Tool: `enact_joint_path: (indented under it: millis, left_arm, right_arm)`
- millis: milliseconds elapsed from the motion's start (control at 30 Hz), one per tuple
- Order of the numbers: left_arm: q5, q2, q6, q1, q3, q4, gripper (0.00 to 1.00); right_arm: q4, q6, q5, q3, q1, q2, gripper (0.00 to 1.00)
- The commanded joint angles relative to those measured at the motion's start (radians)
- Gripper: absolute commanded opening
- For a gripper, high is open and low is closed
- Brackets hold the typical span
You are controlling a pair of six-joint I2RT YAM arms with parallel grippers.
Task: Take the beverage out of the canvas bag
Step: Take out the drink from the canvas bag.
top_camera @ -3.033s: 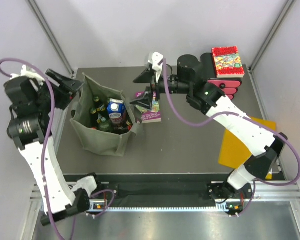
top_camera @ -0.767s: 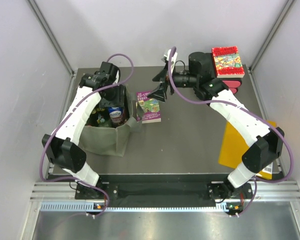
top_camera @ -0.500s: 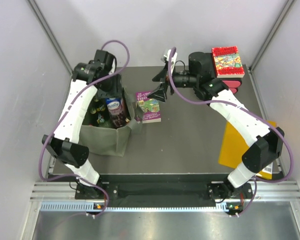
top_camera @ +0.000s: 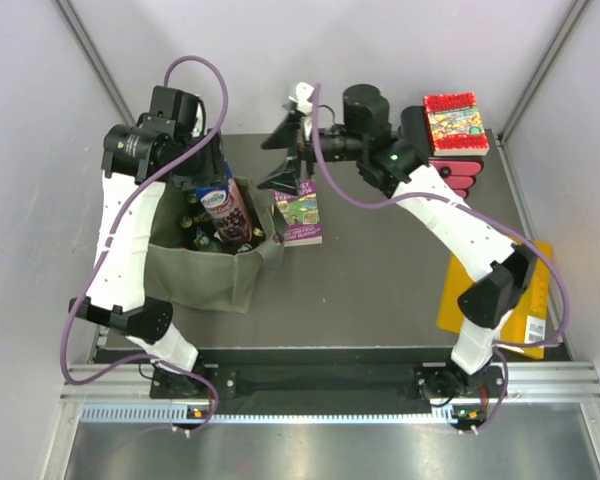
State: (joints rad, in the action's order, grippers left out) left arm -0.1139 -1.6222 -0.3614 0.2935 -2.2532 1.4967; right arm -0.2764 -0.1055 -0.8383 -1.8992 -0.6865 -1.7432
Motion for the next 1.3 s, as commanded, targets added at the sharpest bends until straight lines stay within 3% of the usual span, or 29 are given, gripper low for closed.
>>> enact_joint_path:
  millis: [0,700,1267]
  left_arm:
    - [0.042,0.142,-0.066,-0.002,-0.1,-0.124,0.0]
    - [0.056,0.263,-0.102,-0.001,-0.134,-0.179,0.0]
    - [0.069,0.283,-0.102,-0.002,-0.131,-0.266,0.0]
  right_arm:
    - [-0.004,-0.023,0.014,-0.202,-0.105,-0.109,1.0]
    - [-0.027,-0.141,0.156,-0.319,-0.24,-0.269,1.0]
    - [0.022,-0.069,0.028,-0.264,-0.3,-0.248,1.0]
